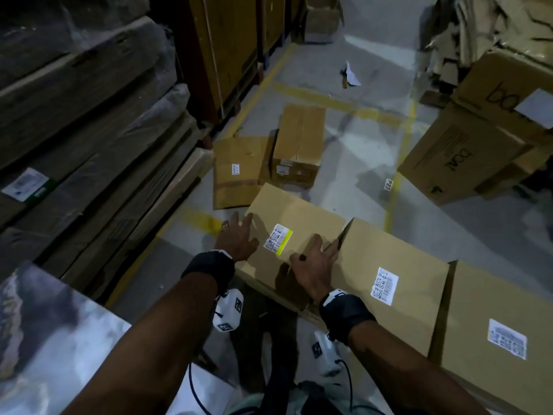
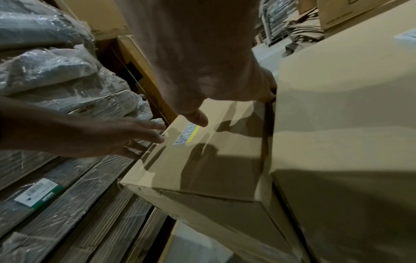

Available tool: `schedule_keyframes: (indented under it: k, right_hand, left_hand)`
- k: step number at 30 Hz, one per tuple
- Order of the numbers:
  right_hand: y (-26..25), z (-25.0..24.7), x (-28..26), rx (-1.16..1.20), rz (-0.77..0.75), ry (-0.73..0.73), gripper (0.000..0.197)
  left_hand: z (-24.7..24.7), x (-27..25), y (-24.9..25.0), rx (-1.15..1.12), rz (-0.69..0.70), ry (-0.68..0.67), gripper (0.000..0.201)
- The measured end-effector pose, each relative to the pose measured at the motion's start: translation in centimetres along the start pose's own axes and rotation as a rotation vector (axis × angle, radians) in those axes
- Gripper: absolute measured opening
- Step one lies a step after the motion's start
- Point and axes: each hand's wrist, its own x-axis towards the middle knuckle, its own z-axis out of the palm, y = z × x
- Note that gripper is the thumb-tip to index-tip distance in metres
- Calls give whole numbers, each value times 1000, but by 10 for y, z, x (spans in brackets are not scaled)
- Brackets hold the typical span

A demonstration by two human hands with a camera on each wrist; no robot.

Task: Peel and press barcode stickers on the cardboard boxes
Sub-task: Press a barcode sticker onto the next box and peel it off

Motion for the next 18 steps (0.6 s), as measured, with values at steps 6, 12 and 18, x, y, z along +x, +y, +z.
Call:
schedule_keyframes:
  k: [6, 12, 18]
  right_hand:
    - [0, -6, 4, 60, 47, -45, 78]
    - [-3, -11, 0, 74, 41, -43, 69]
    - [-11, -13, -6, 41, 13, -88, 63]
  left_hand:
    - [6, 7, -5, -127, -5, 0, 81]
    - [5, -1, 0, -32, -1, -3, 86]
    - [6, -22, -14, -49, -44, 23, 97]
